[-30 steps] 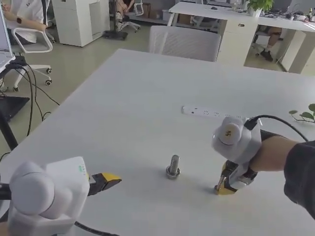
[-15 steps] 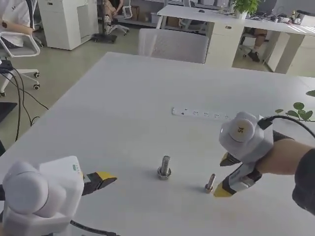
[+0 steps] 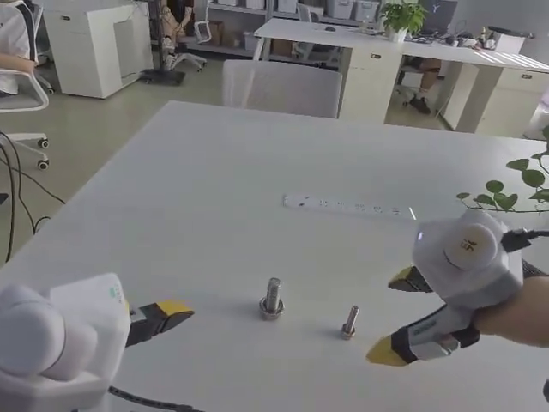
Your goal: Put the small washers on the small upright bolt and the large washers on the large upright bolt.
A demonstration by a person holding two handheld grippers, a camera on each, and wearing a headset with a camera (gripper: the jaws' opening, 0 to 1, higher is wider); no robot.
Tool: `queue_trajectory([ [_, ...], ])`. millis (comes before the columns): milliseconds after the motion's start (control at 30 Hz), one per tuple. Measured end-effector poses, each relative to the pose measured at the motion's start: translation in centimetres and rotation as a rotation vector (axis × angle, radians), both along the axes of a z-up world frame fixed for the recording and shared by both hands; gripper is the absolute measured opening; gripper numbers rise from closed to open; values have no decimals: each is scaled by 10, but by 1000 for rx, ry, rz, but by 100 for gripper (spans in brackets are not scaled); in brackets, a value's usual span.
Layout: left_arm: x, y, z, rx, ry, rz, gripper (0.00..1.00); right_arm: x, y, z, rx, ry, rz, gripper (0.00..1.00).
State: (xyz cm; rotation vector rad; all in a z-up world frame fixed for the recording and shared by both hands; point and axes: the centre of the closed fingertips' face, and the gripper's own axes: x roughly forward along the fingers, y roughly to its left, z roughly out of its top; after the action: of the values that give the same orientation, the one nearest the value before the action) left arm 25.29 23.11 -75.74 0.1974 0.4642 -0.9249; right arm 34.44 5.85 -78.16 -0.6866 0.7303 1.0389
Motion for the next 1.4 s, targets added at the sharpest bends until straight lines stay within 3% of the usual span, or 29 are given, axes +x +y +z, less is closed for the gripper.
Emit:
queue_trajectory([
  [433,-4,-3,12,-45,-6,4,89,-38,-13,31,212,-68,-124,92],
  [600,-6,-3,15,-68,-2,14,89,-53,-14,43,307,-67,-156,100],
  [900,-6,1,17,-75,-3,28,90,-68,-24,44,335,-89,-234,100],
  [1400,-9,3,16,-79,13,26,93,-74,-34,52,357,-113,-238,100],
])
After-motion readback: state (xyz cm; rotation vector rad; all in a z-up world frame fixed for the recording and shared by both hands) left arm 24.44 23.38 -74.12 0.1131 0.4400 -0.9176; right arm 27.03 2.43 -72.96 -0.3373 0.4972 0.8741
